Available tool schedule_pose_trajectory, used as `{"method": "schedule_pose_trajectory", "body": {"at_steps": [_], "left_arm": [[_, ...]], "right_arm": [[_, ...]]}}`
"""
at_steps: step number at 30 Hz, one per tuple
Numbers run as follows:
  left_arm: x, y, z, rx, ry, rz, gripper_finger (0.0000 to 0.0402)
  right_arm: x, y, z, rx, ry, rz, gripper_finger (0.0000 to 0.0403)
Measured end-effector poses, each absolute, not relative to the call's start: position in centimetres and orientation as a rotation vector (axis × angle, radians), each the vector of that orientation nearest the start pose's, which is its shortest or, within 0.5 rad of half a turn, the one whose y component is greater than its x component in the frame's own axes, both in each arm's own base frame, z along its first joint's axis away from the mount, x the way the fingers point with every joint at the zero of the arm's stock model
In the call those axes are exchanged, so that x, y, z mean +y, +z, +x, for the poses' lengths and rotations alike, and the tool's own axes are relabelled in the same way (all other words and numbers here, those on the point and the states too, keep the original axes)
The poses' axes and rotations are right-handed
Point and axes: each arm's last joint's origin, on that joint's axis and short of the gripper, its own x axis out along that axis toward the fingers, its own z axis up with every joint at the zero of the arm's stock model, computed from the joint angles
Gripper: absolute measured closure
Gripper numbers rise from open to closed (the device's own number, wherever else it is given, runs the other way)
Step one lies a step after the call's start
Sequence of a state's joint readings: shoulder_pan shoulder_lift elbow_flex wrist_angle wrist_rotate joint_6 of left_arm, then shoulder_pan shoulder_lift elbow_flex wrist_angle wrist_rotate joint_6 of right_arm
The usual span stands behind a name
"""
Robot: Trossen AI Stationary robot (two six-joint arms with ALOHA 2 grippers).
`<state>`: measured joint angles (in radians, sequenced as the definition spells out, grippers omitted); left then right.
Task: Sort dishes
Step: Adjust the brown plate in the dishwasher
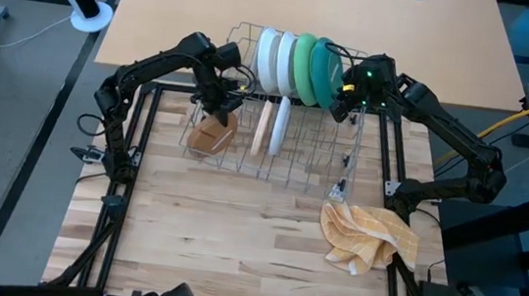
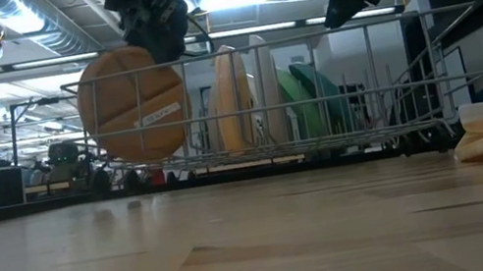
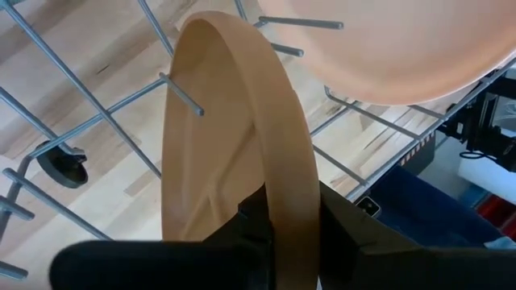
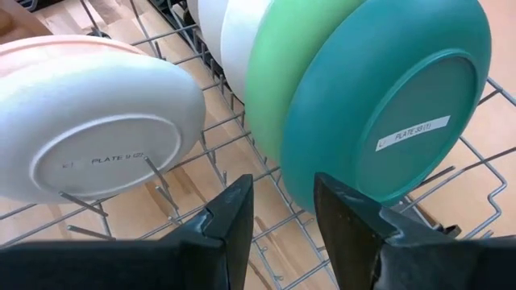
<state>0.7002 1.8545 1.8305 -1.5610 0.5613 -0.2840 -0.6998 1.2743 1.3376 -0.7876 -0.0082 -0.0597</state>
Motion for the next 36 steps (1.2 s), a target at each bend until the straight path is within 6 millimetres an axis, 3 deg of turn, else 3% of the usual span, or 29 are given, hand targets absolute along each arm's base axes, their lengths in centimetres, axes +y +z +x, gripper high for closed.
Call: {"method": "schedule_pose_trajectory", "body": {"at_steps": [18, 23, 28, 36], "left_arm": [[21.0, 32.0, 27.3, 1.224, 0.312, -1.230, 0.0357], [21.1, 32.0, 27.2, 1.222, 0.308, -1.227, 0.0357], [21.1, 32.0, 27.2, 1.220, 0.308, -1.225, 0.0357], [21.1, 32.0, 27.2, 1.220, 0.308, -1.225, 0.0357]], "right_arm": [[-16.5, 36.5, 19.6, 0.718, -0.639, 0.205, 0.0265], [-16.2, 35.0, 19.4, 0.790, -0.607, 0.243, 0.0265], [-15.4, 33.8, 19.4, 0.832, -0.400, 0.332, 0.0265], [-12.8, 31.3, 20.6, 0.961, -0.305, 0.315, 0.0265]]}}
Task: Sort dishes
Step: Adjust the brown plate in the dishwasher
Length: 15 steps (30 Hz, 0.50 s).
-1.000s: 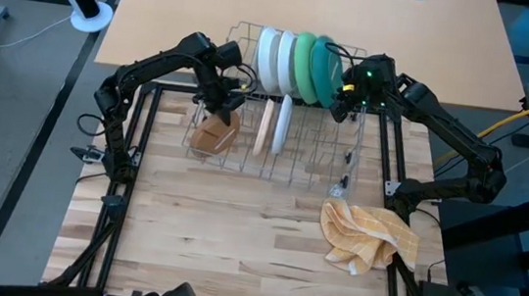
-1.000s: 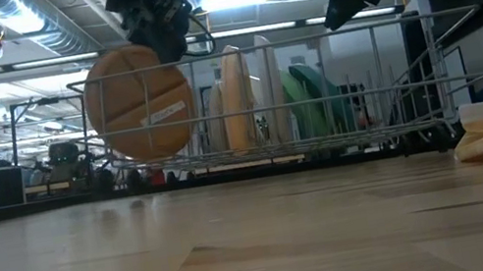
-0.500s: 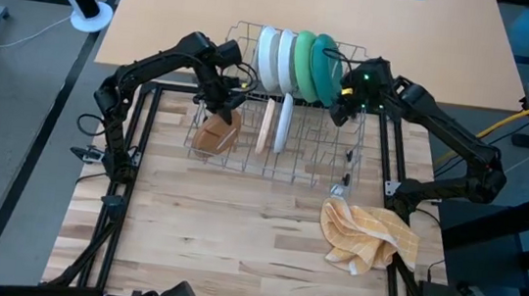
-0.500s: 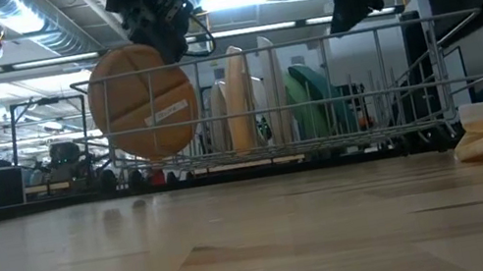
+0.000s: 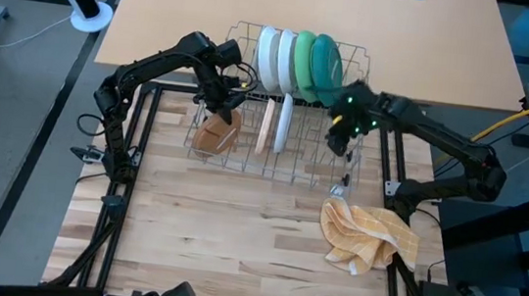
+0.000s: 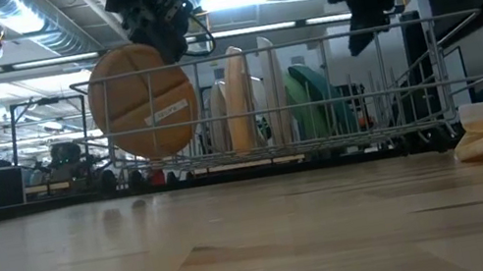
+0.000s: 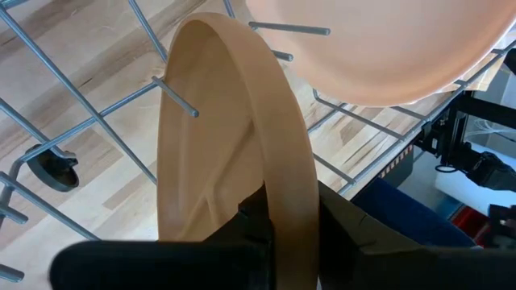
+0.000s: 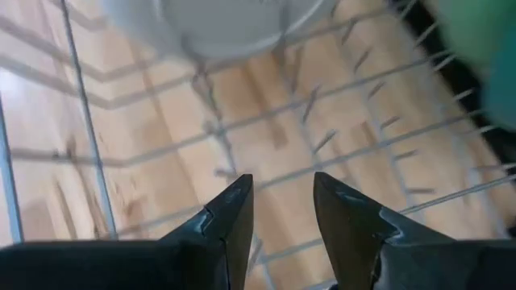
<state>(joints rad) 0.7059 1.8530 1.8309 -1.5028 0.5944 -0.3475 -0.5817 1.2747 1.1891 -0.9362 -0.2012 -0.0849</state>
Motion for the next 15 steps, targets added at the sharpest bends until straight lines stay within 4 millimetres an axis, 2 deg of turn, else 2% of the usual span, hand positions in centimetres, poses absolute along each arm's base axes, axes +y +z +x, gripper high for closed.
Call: {"method": "schedule_pose_trajectory", "body": {"at_steps": [6, 15], "left_arm": [[21.1, 32.0, 27.2, 1.220, 0.308, -1.223, 0.0357], [21.0, 32.0, 27.3, 1.223, 0.305, -1.219, 0.0357]], "right_arm": [[-10.3, 28.7, 21.8, 1.040, -0.255, 0.254, 0.0265], [-8.6, 26.5, 23.0, 1.014, -0.338, 0.184, 0.0265]]}}
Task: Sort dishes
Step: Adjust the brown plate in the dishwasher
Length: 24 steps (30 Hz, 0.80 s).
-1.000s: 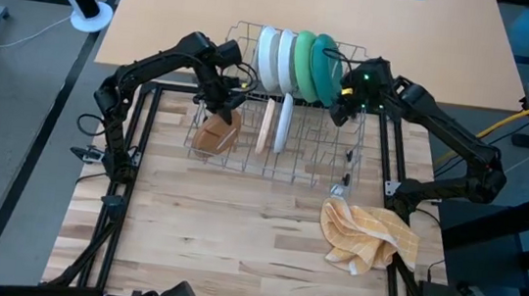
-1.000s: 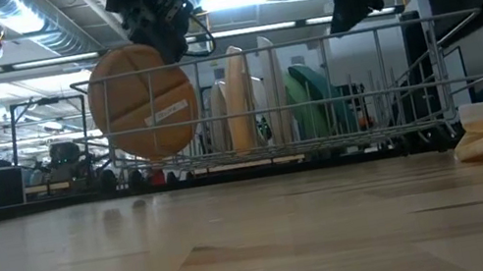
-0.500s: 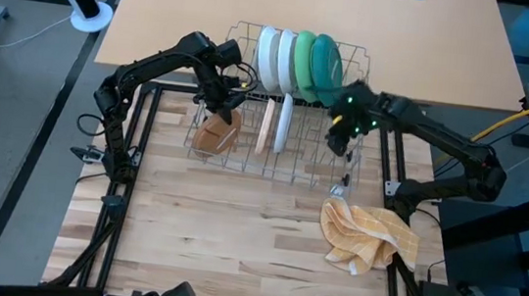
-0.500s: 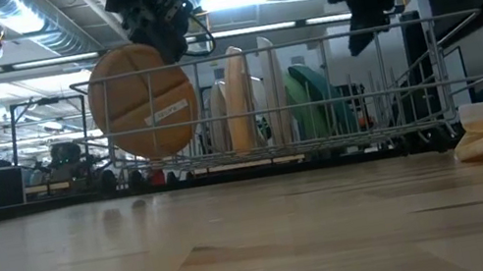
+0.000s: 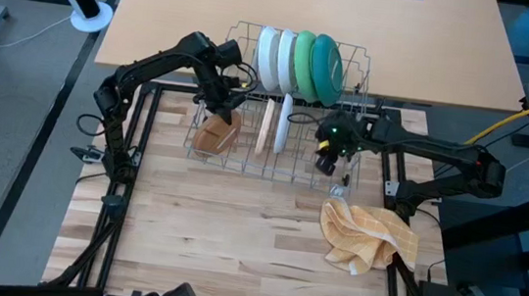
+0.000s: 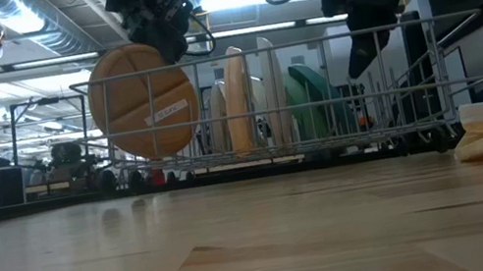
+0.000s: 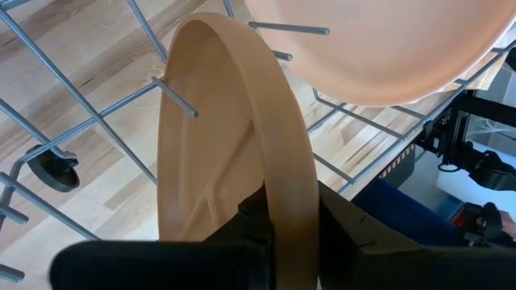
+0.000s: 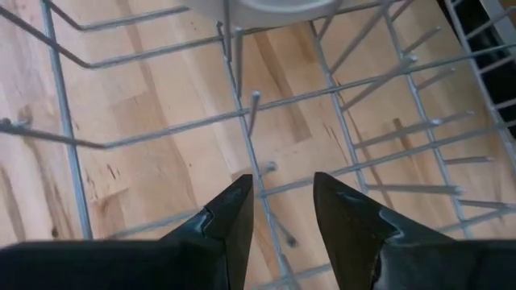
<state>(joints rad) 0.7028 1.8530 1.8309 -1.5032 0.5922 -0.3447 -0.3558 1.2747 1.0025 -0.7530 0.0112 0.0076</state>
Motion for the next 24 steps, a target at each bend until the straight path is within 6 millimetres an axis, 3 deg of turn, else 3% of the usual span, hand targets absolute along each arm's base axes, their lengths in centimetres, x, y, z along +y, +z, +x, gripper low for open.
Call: {"method": "schedule_pose_trajectory", "body": {"at_steps": [14, 24], "left_arm": [[20.9, 32.0, 27.4, 1.226, 0.306, -1.215, 0.0357], [20.8, 32.0, 27.4, 1.218, 0.289, -1.260, 0.0357]], "right_arm": [[-8.4, 23.3, 22.9, 0.983, -0.372, 0.250, 0.0271], [-8.3, 20.7, 22.8, 0.907, -0.385, 0.326, 0.0346]]}}
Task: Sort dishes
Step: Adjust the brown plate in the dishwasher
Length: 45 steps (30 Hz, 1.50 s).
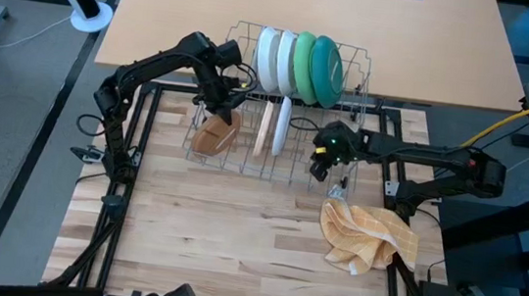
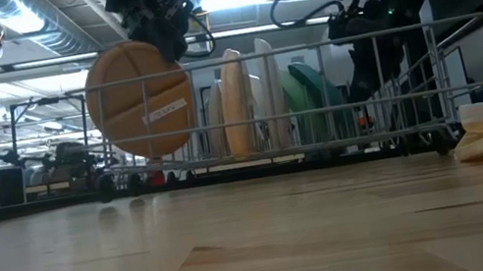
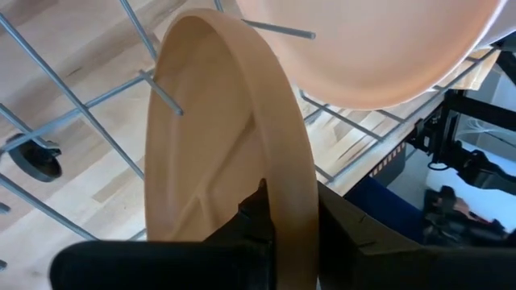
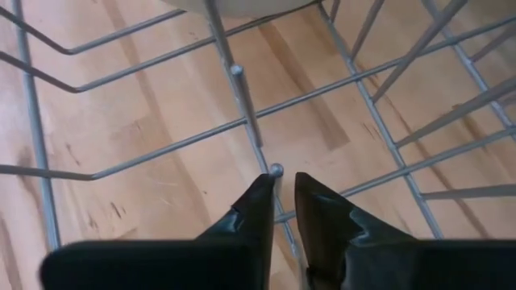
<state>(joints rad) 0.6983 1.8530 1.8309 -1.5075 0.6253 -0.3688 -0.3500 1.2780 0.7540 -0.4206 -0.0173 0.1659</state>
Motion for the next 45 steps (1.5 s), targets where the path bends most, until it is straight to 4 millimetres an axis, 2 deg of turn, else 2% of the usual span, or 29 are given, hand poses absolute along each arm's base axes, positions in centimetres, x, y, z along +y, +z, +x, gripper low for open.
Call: {"method": "schedule_pose_trajectory", "body": {"at_steps": [11, 22, 27, 35, 45], "left_arm": [[20.7, 32.1, 27.5, 1.201, 0.294, -1.344, 0.0357], [20.7, 32.3, 27.5, 1.181, 0.350, -1.499, 0.0357], [20.7, 32.9, 27.4, 1.141, 0.402, -1.615, 0.0356], [21.6, 33.3, 27.3, 1.029, 0.506, -1.747, 0.0358], [22.0, 33.5, 27.9, 0.949, 0.586, -1.807, 0.0358]], "right_arm": [[-8.1, 19.6, 22.5, 0.905, -0.365, 0.346, 0.0354], [-7.2, 19.6, 23.0, 0.888, -0.337, 0.323, 0.0354], [-6.3, 19.5, 23.3, 0.896, -0.355, 0.273, 0.0354], [-5.3, 18.1, 24.2, 0.958, -0.377, 0.214, 0.0355], [-5.2, 17.3, 24.6, 0.988, -0.384, 0.197, 0.0355]]}}
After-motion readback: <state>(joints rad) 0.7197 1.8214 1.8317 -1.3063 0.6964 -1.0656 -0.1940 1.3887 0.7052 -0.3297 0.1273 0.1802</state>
